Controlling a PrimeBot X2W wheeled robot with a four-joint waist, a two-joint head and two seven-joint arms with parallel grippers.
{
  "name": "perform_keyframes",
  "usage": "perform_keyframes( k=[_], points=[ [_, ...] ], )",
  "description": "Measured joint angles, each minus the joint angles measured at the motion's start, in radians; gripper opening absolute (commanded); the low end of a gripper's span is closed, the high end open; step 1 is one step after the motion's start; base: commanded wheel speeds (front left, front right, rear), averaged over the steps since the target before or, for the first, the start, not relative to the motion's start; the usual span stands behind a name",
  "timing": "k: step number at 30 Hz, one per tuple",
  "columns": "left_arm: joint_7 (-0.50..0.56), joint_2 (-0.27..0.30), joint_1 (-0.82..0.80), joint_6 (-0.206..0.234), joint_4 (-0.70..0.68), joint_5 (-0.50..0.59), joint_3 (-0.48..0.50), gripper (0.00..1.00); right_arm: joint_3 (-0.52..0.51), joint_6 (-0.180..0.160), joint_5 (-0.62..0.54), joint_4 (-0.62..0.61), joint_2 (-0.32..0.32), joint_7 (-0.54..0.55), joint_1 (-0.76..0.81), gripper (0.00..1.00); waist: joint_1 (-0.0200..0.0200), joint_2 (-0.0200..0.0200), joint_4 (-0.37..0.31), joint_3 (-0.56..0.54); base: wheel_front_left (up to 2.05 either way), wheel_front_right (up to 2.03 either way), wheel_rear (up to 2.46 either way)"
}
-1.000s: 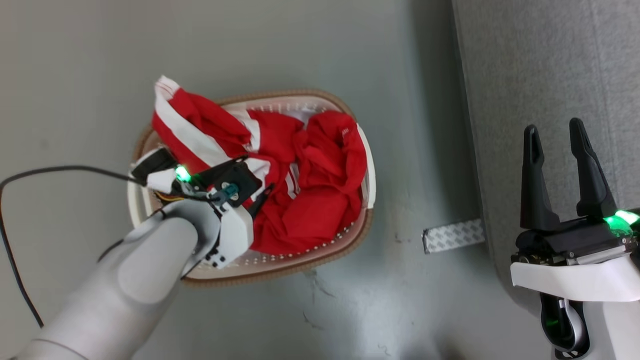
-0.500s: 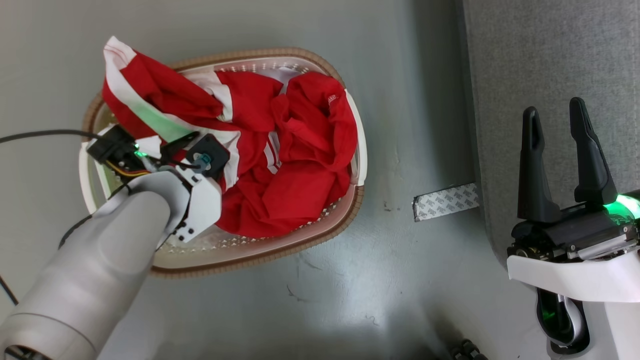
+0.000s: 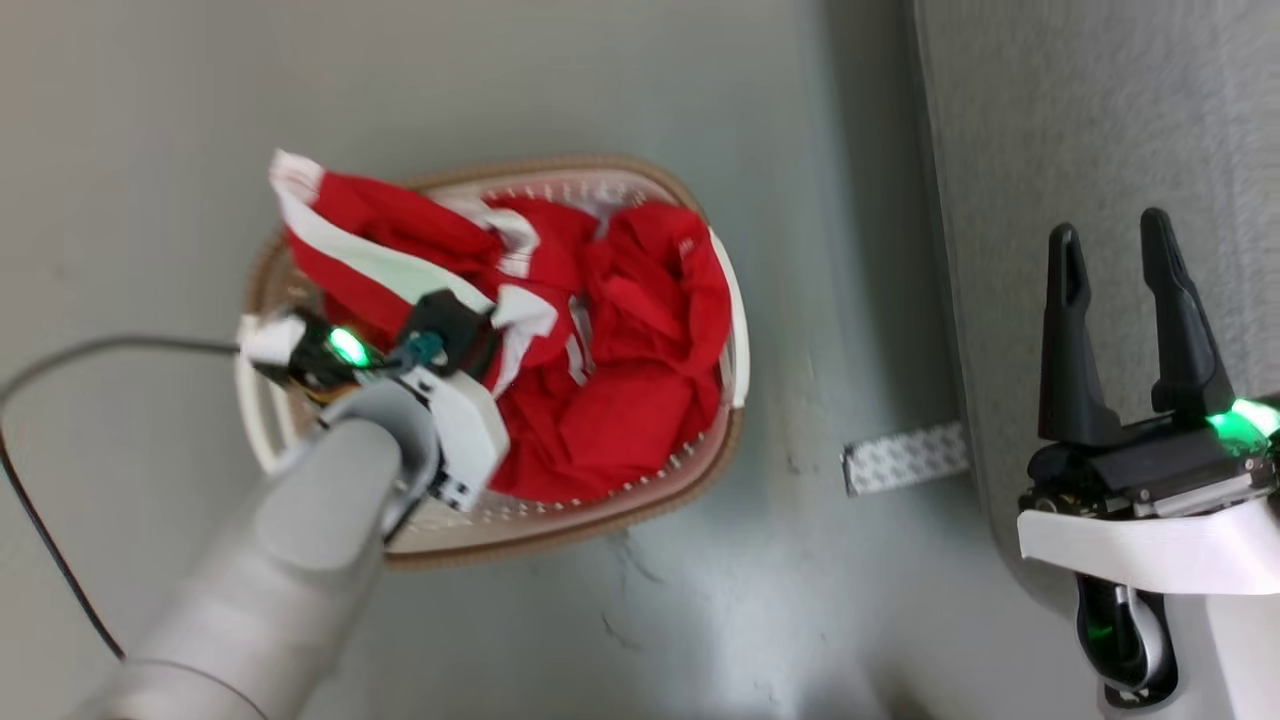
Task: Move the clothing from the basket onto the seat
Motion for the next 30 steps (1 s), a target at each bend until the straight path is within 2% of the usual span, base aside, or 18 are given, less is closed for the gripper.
perform_keyframes(
  k=[6,15,22,30],
  points=[
    [-0.043,-0.055,0.093,-0.007,-0.046,-0.096,0.061,0.00,0.000,0.000,-0.015,0.057,0.001,0.000,0.044,1.00,-0.0001,0.0000,0.041,-0.134,0.00,0.00,0.00],
    [-0.052,-0.091,0.220,-0.004,-0.150,-0.160,0.100,0.00,0.011,0.000,-0.017,0.132,0.001,0.000,0.140,1.00,-0.0003,0.0001,0.102,-0.373,0.00,0.00,0.00],
    [-0.050,-0.085,0.278,0.016,-0.261,-0.200,0.121,0.00,0.027,0.000,-0.033,0.169,0.001,0.000,0.227,1.00,-0.0004,0.0001,0.132,-0.542,0.00,0.00,0.00],
    [0.026,-0.051,0.346,0.045,-0.430,-0.242,0.133,0.00,0.030,0.000,-0.043,0.199,0.001,0.000,0.311,1.00,-0.0005,0.0001,0.147,-0.691,0.00,0.00,0.00]
  ],
)
